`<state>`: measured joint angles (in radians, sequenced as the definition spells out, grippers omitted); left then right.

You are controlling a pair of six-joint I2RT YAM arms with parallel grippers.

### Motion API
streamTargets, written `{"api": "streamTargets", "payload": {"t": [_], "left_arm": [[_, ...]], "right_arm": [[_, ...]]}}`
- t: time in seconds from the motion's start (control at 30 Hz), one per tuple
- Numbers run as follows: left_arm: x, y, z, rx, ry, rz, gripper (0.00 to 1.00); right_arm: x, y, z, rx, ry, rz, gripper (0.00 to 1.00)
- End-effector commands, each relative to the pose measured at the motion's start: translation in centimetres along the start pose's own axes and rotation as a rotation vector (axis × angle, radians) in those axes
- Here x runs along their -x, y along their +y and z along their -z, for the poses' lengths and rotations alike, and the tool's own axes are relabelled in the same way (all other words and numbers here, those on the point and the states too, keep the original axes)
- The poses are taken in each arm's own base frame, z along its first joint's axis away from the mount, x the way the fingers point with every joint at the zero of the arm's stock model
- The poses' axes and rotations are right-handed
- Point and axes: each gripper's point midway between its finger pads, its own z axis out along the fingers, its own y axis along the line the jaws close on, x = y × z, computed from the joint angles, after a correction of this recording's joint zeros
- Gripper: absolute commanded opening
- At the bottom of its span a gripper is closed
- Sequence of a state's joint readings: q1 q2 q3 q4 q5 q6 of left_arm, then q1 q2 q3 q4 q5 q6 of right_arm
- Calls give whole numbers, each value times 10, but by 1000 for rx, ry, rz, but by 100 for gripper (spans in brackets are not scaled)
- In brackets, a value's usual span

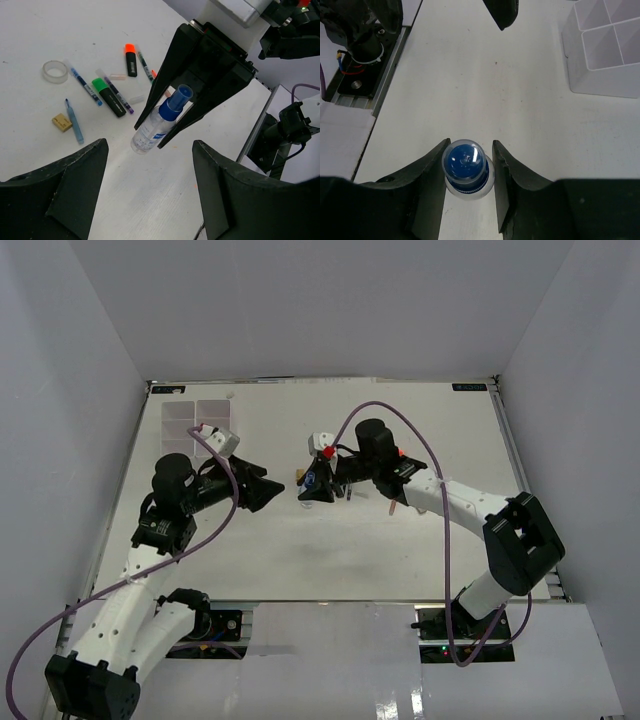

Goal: Sort the stationery into containers
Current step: Place the stationery at the center of the board.

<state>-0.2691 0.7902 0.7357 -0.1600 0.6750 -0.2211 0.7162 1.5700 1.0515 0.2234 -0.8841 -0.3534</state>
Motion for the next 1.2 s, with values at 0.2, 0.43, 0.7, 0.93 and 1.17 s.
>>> {"api": "streamTargets", "payload": {"t": [0.2,0.43,0.7,0.93,1.17], "left_arm": [[17,8,5,79,-83,-86,85],[-6,55,22,357,-111,-35,97],[-13,69,25,431,-93,-20,98],[-20,67,19,403,-65,2,98],[-34,49,6,263,-6,29,98]], "right_arm": [[-15,-13,-17,-8,13,11,8],[-52,-24,-43,-29,28,-9,8],[-91,-24,-53,-83,69,-9,23],[-114,-15,-50,-95,111,-15,43],[-120,-4,-39,-116,134,-17,77]]}}
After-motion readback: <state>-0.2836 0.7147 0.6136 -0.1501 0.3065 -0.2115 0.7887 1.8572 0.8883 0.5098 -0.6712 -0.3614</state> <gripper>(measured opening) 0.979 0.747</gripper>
